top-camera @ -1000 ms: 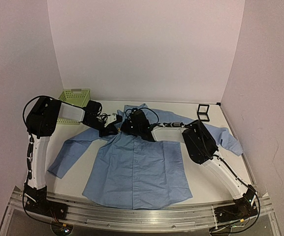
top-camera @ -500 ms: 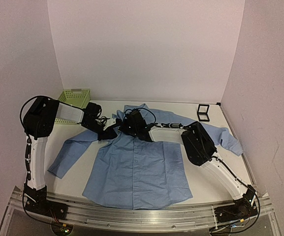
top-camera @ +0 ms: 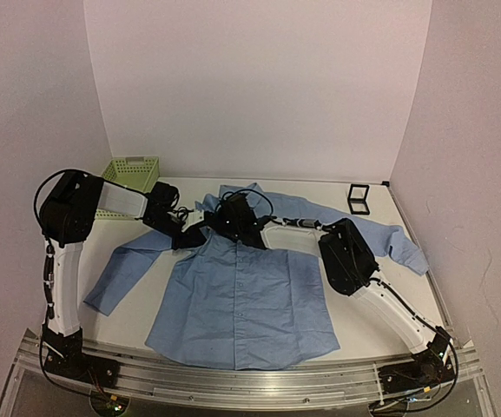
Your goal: Pin the brooch onto the clothing
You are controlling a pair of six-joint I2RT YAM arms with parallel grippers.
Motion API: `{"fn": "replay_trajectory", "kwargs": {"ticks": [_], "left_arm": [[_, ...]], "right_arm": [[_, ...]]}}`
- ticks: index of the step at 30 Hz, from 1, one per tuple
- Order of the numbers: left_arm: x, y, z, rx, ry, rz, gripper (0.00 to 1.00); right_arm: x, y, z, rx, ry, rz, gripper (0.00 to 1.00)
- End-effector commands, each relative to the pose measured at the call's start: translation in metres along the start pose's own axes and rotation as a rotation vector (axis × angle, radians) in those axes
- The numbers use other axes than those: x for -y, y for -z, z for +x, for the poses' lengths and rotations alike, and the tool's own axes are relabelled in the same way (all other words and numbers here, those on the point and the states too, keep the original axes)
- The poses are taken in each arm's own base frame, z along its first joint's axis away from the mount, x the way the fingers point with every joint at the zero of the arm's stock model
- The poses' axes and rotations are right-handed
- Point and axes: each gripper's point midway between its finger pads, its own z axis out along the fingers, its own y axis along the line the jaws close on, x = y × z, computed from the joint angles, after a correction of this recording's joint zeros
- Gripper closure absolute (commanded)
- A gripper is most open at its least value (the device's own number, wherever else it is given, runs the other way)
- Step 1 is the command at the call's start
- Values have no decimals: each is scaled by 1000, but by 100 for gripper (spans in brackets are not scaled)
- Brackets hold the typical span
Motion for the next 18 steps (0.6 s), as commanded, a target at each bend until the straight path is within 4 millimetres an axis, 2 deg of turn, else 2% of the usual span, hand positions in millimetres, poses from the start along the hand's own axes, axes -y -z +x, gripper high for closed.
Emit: {"fn": "replay_trajectory", "kwargs": {"ticks": [1, 4, 7, 12, 18], "left_arm": [[49, -11, 44, -159, 158, 138, 84], [22, -2, 28, -98, 177, 89, 84], [-2, 7, 10, -43, 147, 43, 80], [-25, 16, -9, 19, 34, -21, 66], [-51, 21, -31, 96, -194, -161, 63]], "right_arm": [[86, -16, 26, -82, -3, 208, 100], [87, -13, 28, -96, 9, 209, 100], [79, -12, 33, -123, 20, 160, 100], [69, -13, 34, -144, 14, 106, 100], [71, -11, 35, -149, 28, 111, 100]]}}
